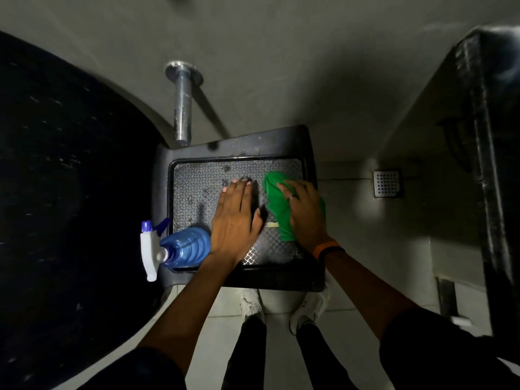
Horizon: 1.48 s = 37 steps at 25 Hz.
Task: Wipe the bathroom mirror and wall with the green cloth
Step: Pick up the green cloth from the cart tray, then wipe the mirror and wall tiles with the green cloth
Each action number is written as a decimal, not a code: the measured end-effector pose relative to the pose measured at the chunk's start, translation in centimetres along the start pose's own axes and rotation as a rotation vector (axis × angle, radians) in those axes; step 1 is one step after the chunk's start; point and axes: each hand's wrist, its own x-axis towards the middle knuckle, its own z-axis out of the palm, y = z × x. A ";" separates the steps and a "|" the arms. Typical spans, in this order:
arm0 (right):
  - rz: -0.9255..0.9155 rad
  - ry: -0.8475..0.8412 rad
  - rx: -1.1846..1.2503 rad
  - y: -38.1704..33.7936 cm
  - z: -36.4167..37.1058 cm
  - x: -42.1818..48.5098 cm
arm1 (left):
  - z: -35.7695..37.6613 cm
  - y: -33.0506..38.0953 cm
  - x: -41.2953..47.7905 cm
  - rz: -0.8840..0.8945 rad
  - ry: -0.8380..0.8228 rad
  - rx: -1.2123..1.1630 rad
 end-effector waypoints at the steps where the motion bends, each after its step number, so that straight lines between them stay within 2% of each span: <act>1: -0.016 0.058 0.003 -0.4 -1.3 0.0 | -1.4 0.6 0.2 0.015 0.027 0.000; 6: -0.015 0.314 0.185 -3.3 -11.2 2.0 | -10.3 4.0 2.0 0.106 0.173 0.029; 10: -0.160 0.529 0.050 -6.4 -23.4 4.6 | -21.0 7.9 4.6 0.172 0.358 0.038; 13: -0.209 0.703 0.084 -9.2 -33.9 6.7 | -30.8 11.6 6.9 0.261 0.551 0.030; 19: -0.347 1.105 -0.063 -15.7 -56.9 10.2 | -53.2 21.2 10.0 0.544 0.938 -0.012; 23: -0.440 1.370 -0.169 -19.4 -70.2 12.1 | -65.7 27.2 11.2 0.591 1.109 0.024; 29: -0.449 1.667 -0.352 -18.4 -85.3 13.8 | -75.4 36.1 13.6 0.705 1.262 0.150; 37: -0.469 1.786 -0.437 -13.9 -104.7 17.8 | -81.3 46.6 17.6 0.666 1.378 0.275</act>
